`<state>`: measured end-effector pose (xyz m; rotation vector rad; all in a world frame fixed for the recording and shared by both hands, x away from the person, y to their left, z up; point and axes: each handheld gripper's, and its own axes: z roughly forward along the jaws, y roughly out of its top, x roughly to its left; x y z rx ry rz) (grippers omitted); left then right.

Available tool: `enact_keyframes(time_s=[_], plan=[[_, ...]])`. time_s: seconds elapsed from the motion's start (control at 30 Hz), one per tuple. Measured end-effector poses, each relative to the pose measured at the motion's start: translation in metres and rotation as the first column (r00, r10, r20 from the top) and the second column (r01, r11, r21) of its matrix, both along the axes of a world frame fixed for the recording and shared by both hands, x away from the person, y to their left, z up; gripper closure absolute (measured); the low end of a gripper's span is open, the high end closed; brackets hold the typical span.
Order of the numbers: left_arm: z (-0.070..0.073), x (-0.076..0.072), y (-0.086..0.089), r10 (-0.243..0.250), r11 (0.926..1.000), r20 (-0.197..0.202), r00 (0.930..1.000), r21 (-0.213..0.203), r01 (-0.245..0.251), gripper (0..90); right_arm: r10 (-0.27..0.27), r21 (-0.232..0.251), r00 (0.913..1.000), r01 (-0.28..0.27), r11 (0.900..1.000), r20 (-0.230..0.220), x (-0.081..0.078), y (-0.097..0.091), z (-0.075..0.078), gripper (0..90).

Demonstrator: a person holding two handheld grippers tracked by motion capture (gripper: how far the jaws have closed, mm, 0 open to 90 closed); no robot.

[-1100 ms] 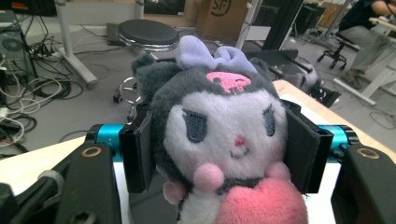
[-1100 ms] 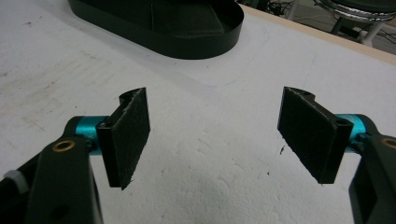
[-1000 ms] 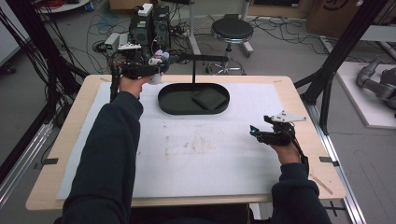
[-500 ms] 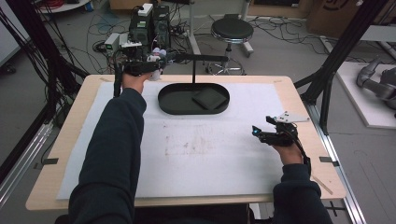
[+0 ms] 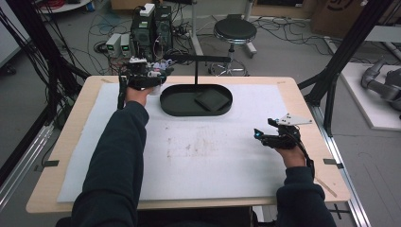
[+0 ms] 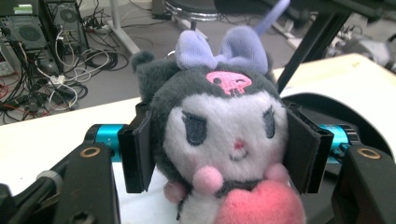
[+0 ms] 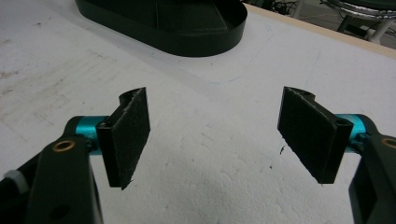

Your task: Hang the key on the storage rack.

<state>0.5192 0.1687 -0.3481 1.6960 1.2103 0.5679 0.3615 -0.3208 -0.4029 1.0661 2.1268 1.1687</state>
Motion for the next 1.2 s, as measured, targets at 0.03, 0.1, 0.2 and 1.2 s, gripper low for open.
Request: enact_keyframes(time_s=[0.03,0.1,0.2,1.2], plan=[[-0.003,0.000,-0.003,-0.002,1.0000,-0.005,1.0000,0.001,0.002,35.0,0.000,0.003,1.0000,0.000,1.0000,-0.001,0.000,0.000,0.000,25.7],[-0.007,0.001,-0.006,-0.009,0.9998,-0.018,0.9998,0.015,0.009,33.7,-0.004,0.005,1.0000,0.004,1.0000,-0.001,0.000,-0.001,0.000,25.7],[-0.015,0.001,-0.010,-0.023,0.9990,-0.053,0.9983,0.037,0.025,30.1,-0.007,0.006,1.0000,0.007,1.0000,0.000,0.000,-0.003,0.000,25.7],[-0.034,-0.141,0.054,-0.135,0.9890,0.244,0.9602,-0.024,0.146,20.9,0.041,-0.064,0.9988,-0.040,0.9972,0.025,-0.008,0.002,-0.002,21.1]])
